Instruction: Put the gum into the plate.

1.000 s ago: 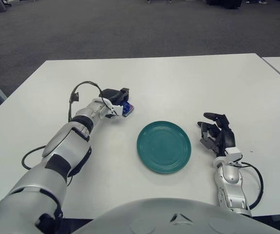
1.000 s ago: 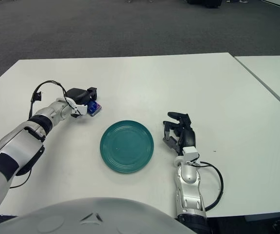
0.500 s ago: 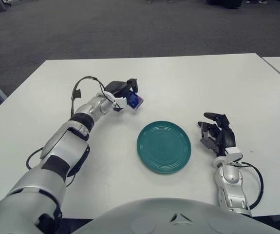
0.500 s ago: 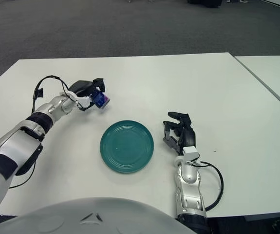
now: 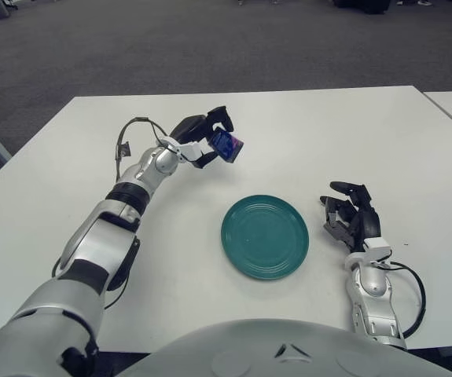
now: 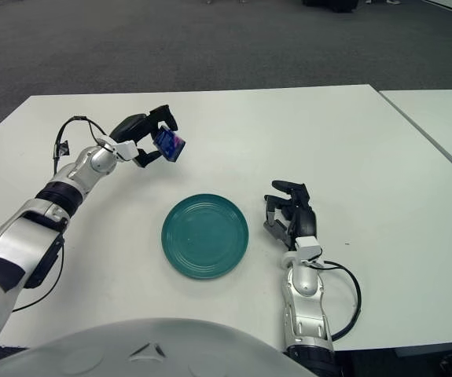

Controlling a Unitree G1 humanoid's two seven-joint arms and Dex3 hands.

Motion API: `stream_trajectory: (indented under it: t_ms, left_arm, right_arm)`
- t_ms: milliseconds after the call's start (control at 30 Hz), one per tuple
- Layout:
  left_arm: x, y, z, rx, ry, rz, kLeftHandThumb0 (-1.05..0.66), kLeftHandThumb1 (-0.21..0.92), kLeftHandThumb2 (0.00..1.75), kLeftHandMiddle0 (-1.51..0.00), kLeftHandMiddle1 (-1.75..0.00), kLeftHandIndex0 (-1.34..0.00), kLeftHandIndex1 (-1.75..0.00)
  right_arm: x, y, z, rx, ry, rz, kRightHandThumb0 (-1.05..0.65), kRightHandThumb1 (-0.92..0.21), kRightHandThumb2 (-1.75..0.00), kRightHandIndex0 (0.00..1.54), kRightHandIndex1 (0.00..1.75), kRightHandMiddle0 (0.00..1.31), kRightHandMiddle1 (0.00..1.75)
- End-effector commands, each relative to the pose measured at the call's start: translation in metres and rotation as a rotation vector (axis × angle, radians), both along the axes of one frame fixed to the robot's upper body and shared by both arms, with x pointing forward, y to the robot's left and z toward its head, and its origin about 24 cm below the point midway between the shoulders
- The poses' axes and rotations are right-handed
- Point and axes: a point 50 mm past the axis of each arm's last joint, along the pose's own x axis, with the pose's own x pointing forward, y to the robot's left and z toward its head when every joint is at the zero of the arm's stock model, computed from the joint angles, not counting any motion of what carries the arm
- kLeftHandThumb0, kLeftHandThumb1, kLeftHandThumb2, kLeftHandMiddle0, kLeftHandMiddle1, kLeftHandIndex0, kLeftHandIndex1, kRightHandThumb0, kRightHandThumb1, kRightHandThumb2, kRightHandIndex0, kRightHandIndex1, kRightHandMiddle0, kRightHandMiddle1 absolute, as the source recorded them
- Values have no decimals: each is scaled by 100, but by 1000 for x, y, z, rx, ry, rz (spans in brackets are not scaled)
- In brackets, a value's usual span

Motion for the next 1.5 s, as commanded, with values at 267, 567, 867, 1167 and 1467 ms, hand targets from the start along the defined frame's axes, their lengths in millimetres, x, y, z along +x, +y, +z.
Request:
stream_trajectory:
  t_ms: [267,567,867,1167,1467]
  left_arm:
    - [-29,-18,2,-35,22,-100,-1,-1,169,-84,-174,-67,-172]
    - [-62,-39,5,-20,16,-211,0,8,159,-77,-175,-58,-174]
    - [-98,-53,4,57,13,-355,0,19,147,-70,-174,-48,-175]
    - [-114,-59,-7,197,34,-422,0,17,149,-72,-173,-50,-175]
    - [-118,-68,-13,341,-11,-471,0,11,156,-77,-172,-54,-175]
  right_arm:
    - [-18,3,-28,45,169,-29,-40,-72,-85,50,82,25,121]
    - [-18,7,-29,50,161,-27,-41,-72,-85,51,83,25,121]
    - [-19,9,-29,52,166,-30,-42,-72,-85,52,84,23,122]
    - [-19,11,-30,44,174,-27,-43,-75,-84,50,83,21,122]
    - [-19,13,-31,41,174,-29,-42,-77,-83,49,82,21,121]
